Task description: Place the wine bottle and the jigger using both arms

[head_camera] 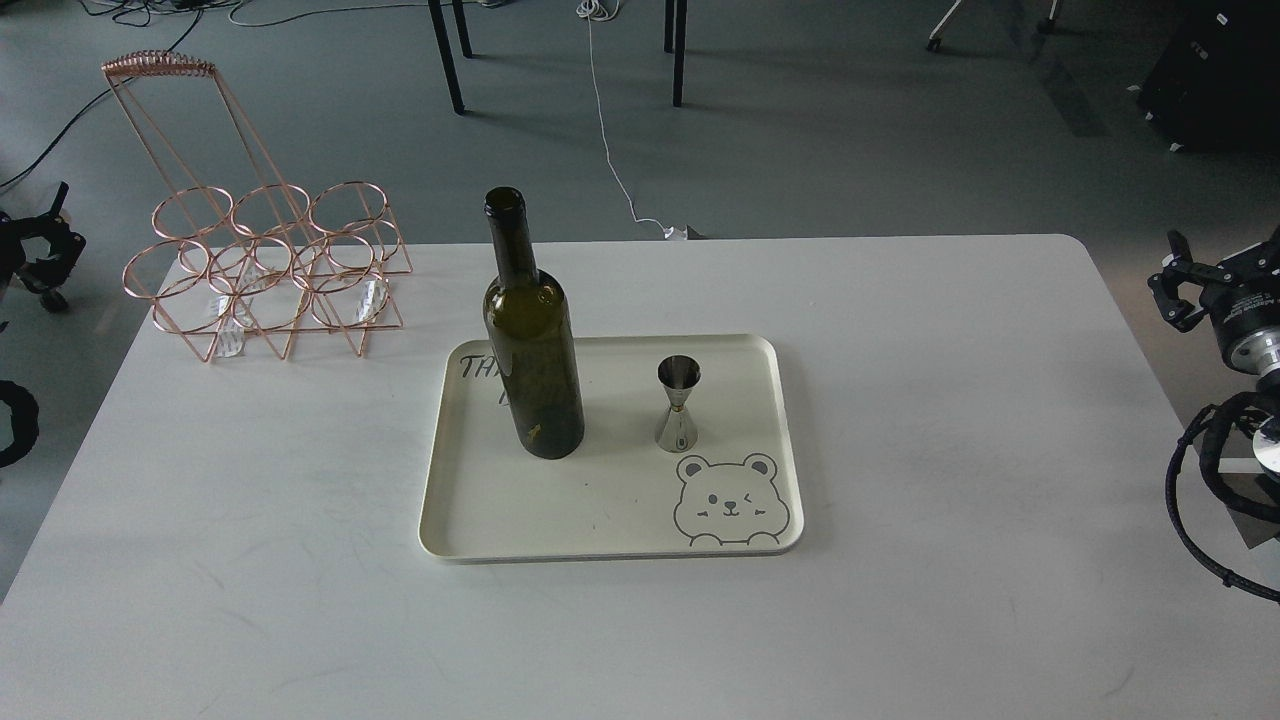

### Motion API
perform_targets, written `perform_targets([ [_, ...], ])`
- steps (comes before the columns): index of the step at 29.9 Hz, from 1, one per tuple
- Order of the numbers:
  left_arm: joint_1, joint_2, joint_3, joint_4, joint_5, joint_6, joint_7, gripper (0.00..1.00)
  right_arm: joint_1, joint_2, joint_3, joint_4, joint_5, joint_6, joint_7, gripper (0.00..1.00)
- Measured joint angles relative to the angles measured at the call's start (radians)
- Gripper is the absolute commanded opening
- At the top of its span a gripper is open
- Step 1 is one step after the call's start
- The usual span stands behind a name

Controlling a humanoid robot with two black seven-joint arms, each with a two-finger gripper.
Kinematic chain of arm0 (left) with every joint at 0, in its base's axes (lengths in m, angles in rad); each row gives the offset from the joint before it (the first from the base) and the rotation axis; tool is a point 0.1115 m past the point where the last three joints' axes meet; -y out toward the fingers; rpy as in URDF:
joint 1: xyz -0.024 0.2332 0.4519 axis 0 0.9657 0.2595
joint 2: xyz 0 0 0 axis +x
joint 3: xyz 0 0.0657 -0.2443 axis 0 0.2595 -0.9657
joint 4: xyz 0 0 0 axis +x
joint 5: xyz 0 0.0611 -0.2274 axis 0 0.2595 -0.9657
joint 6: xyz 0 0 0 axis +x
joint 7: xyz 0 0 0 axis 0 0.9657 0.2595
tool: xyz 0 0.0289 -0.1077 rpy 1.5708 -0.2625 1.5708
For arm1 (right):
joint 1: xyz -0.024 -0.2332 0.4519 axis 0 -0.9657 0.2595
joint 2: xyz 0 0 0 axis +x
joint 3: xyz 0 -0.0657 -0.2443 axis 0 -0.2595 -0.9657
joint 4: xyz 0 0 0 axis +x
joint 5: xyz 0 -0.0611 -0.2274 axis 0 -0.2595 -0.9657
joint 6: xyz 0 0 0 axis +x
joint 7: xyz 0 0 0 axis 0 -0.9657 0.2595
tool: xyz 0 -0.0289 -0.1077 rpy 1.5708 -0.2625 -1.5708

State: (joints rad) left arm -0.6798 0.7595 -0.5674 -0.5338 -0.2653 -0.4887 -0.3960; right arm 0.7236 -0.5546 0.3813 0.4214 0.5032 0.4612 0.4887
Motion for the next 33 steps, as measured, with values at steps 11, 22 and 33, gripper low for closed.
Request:
perform_targets([
  [11,-0.004,0.003,0.004,-0.003,0.008,0.000,0.000,0.99,0.003,-0.012,-0.002,0.002,-0.001,0.018,0.000,0.99],
  [22,-0.006,-0.003,0.000,-0.003,0.006,0.000,-0.004,0.99,0.007,-0.202,-0.005,0.299,-0.191,0.000,0.000,0.99],
  [33,-0.008,-0.013,-0.001,-0.003,0.006,0.000,-0.009,0.99,0.000,-0.426,0.000,0.830,-0.807,-0.304,0.000,0.99],
])
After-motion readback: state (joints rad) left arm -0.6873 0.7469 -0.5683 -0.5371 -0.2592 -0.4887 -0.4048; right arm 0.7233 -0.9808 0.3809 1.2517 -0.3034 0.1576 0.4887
